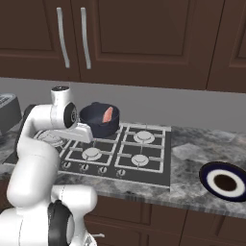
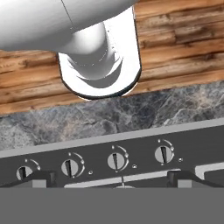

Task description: Retrieve the frozen meat and place it in the pot on a burner. Then turn the burner on.

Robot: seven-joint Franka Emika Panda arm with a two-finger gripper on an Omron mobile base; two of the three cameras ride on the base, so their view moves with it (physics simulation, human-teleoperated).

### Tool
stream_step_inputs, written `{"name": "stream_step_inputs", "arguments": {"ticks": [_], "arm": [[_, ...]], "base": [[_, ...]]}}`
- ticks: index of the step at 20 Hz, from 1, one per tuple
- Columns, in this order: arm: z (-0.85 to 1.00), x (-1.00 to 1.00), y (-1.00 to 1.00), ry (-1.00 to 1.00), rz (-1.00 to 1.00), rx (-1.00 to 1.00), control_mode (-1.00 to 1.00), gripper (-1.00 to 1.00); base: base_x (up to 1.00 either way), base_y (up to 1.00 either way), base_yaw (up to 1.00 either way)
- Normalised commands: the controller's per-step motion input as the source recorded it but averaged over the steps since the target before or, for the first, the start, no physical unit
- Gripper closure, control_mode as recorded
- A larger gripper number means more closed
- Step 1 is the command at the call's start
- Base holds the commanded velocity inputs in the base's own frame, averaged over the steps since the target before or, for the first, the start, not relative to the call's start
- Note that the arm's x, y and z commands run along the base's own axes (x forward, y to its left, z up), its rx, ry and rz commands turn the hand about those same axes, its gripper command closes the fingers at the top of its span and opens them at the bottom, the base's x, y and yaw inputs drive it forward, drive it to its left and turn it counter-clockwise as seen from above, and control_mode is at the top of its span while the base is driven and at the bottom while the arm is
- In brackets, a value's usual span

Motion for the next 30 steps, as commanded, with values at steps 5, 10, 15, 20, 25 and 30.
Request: {"name": "stream_step_inputs", "arguments": {"ticks": [5, 10, 15, 20, 25, 30], "arm": [[-0.25, 0.13, 0.06, 0.07, -0.02, -0.02, -1.0, -1.0], [-0.22, 0.02, 0.17, 0.0, 0.0, -0.06, -1.0, -1.0], [-0.18, 0.0, 0.23, 0.01, 0.0, -0.08, -1.0, -1.0], [-0.06, 0.0, 0.24, 0.01, 0.0, -0.07, -1.0, -1.0], [-0.01, 0.0, 0.15, 0.01, 0.0, -0.05, -1.0, -1.0], [-0.02, 0.0, 0.11, 0.0, 0.0, -0.05, -1.0, -1.0]], "base": [[0.0, 0.0, 0.0], [0.0, 0.0, 0.0], [0.0, 0.0, 0.0], [0.0, 0.0, 0.0], [0.0, 0.0, 0.0], [0.0, 0.0, 0.0]]}}
